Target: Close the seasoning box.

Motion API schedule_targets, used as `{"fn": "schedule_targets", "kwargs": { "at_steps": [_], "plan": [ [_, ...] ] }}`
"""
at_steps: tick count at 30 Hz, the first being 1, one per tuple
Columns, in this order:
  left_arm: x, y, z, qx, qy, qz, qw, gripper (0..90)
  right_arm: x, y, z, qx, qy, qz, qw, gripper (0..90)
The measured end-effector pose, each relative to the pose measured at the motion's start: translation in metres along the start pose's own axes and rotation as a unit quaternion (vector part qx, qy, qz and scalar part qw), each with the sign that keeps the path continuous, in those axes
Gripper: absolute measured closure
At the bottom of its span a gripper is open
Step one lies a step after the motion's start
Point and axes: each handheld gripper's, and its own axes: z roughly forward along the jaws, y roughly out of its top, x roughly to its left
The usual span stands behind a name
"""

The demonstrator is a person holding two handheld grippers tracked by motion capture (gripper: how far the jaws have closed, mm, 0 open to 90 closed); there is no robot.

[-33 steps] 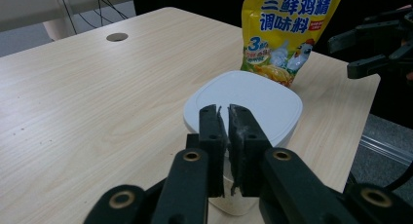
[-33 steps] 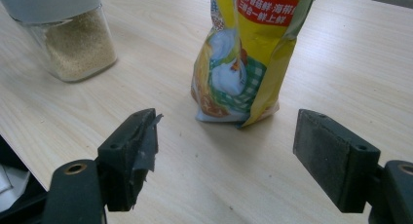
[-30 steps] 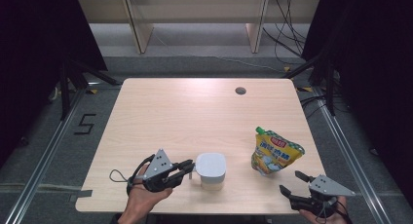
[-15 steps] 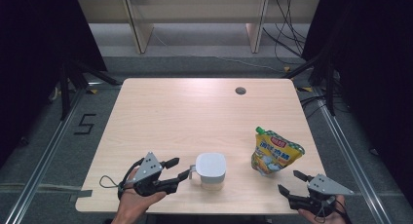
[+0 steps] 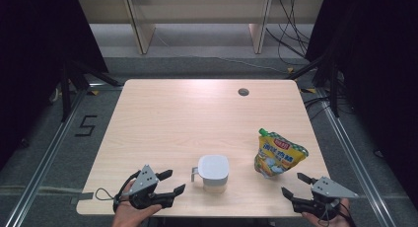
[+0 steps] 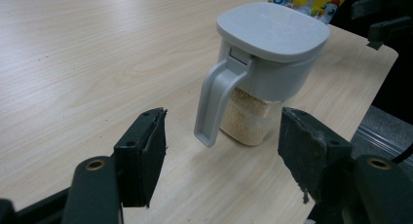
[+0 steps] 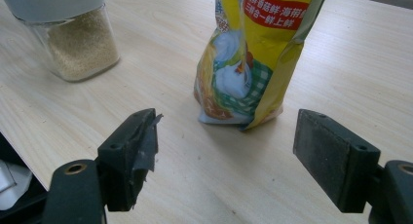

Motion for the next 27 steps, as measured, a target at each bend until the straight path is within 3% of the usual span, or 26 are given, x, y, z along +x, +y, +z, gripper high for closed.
{"fn": "schedule_targets", "kwargs": {
  "at_steps": [4, 5, 9, 11, 13, 15, 17, 18, 21, 22, 24, 25, 27],
  "plan": [
    [-0.004, -0.008, -0.002, 0.007, -0.004, 0.006, 0.9999, 31.5, 0.001, 0.0, 0.0, 0.002, 0.0, 0.004, 1.0, 24.9],
    [-0.006, -0.013, -0.003, 0.018, -0.008, 0.01, 0.9998, 31.0, 0.0, 0.0, 0.0, 0.001, 0.003, -0.008, 1.0, 24.6],
    [-0.009, -0.019, -0.003, 0.022, -0.015, 0.008, 0.9996, 28.8, 0.0, 0.0, 0.001, 0.002, -0.001, -0.012, 0.9999, 23.1],
    [-0.011, -0.024, -0.001, 0.036, -0.018, 0.023, 0.9989, 28.2, 0.0, 0.001, 0.001, 0.002, 0.0, -0.011, 0.9999, 22.9],
    [-0.012, -0.027, 0.0, 0.044, -0.018, 0.024, 0.9986, 26.8, 0.001, 0.0, 0.001, 0.007, 0.003, -0.005, 1.0, 22.1],
    [-0.011, -0.028, 0.001, 0.045, -0.015, 0.03, 0.9984, 26.1, 0.001, 0.0, 0.001, 0.008, 0.003, -0.007, 0.9999, 21.8],
    [-0.01, -0.028, 0.001, 0.05, -0.016, 0.032, 0.9981, 25.8, 0.003, 0.0, 0.0, 0.016, 0.001, 0.008, 0.9998, 21.7],
    [-0.011, -0.028, 0.001, 0.048, -0.014, 0.027, 0.9984, 25.7, 0.003, 0.0, 0.0, 0.017, 0.0, 0.005, 0.9998, 21.6],
    [-0.009, -0.028, 0.001, 0.051, -0.012, 0.034, 0.998, 25.5, 0.0, 0.0, 0.002, 0.011, 0.008, -0.008, 0.9999, 21.5],
    [-0.01, -0.029, 0.002, 0.045, -0.012, 0.025, 0.9986, 25.3, 0.0, -0.001, 0.002, 0.015, 0.008, -0.001, 0.9998, 21.3],
    [-0.008, -0.029, 0.002, 0.048, -0.011, 0.025, 0.9985, 24.5, 0.0, -0.001, 0.003, 0.016, 0.004, -0.006, 0.9998, 21.2],
    [-0.007, -0.028, 0.002, 0.042, -0.008, 0.02, 0.9989, 24.4, 0.002, -0.001, 0.001, 0.024, -0.001, 0.012, 0.9997, 21.0],
    [-0.005, -0.029, 0.002, 0.048, -0.006, 0.029, 0.9984, 24.0, -0.001, -0.002, 0.002, 0.017, 0.002, -0.002, 0.9999, 20.4]
  ]
}}
